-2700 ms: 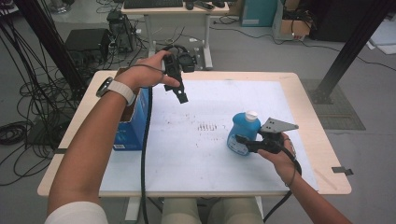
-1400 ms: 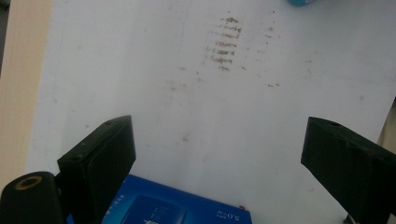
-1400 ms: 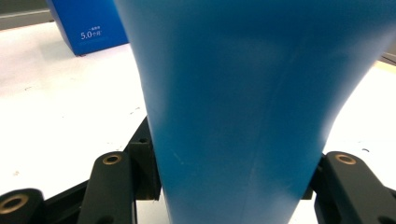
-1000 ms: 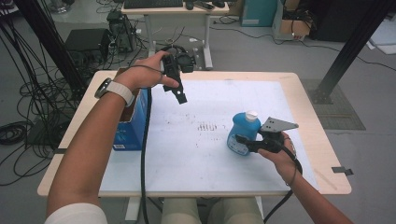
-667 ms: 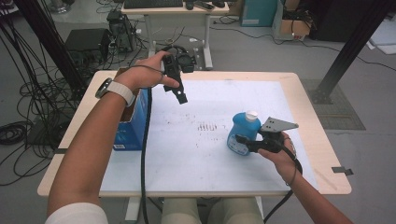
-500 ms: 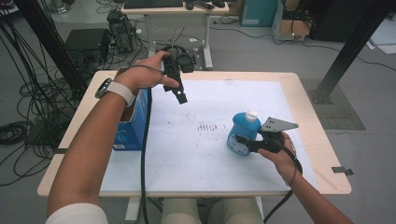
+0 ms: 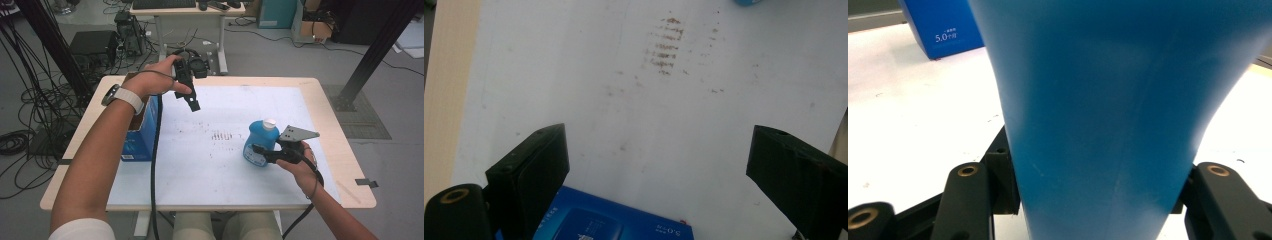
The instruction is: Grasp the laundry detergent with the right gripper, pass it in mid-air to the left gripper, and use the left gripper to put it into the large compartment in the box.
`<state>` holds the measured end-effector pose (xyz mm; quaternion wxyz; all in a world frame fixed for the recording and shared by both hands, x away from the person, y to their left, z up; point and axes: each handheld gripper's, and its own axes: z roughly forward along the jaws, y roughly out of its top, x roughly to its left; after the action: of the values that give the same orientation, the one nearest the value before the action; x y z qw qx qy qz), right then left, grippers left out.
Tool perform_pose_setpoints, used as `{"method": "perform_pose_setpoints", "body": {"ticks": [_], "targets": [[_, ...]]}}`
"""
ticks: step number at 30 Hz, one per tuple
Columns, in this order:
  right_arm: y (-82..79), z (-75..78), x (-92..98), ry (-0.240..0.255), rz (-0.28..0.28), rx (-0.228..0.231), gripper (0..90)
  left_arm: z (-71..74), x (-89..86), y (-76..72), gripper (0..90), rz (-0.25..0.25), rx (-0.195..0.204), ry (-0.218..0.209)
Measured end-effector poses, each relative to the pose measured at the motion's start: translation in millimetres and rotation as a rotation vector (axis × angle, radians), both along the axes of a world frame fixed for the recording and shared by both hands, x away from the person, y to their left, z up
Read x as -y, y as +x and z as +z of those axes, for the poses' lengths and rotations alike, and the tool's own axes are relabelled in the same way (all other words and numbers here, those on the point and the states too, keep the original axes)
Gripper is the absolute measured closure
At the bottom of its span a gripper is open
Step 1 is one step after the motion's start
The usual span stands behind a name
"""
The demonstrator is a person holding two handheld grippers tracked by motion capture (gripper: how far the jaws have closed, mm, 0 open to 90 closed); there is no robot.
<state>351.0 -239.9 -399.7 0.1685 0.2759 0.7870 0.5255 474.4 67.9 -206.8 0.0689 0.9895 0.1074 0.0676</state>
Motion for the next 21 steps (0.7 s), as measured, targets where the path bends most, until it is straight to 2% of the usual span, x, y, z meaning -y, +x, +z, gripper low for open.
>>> {"method": "perform_pose_setpoints", "body": {"ticks": [21], "targets": [[-0.2, 0.1, -0.1, 0.003, -0.003, -0.007, 43.6, -0.6, -0.3, 0.1, 10.2, -0.003, 0.002, -0.006]]}}
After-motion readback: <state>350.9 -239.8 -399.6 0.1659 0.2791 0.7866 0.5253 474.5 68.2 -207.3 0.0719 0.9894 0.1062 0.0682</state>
